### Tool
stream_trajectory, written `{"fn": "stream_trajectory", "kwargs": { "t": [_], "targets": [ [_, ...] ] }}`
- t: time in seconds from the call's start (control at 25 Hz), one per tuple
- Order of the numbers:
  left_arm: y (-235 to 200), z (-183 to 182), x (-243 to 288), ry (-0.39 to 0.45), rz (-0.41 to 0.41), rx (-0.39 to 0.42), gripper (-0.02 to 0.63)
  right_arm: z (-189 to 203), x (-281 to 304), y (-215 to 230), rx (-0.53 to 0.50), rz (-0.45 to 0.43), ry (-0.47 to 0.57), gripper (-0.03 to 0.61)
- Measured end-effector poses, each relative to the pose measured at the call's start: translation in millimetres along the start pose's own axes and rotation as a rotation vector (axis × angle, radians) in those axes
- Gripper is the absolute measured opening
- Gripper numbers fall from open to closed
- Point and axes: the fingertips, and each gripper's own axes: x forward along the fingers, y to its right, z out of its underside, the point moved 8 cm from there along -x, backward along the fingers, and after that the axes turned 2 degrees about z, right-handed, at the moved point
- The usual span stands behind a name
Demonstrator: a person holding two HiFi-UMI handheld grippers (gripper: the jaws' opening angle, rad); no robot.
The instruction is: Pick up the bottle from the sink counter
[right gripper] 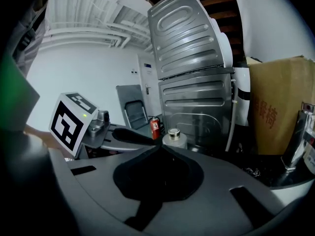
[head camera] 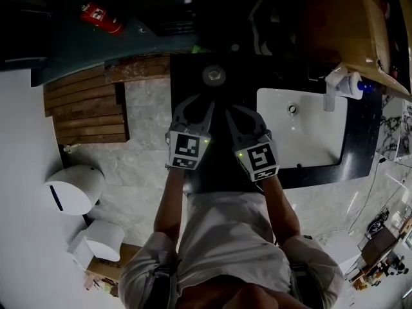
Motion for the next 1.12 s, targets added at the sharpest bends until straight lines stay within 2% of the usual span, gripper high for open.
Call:
{"fn": "stream_trajectory", "kwargs": {
  "t": [0.64, 1.12],
  "targets": [
    [-11.4, 8.4, 22.9, -0.037, -0.031, -0.03, 0.174, 8.9, 15.3, 12.5, 0.006, -0.046, -0.031, -0.005],
    [-19.0, 7.5, 40.1, -0.051, 0.009, -0.04, 0.262, 12.5, 20.6, 15.8, 0.02, -0.04, -0.04, -0.005]
  ]
}}
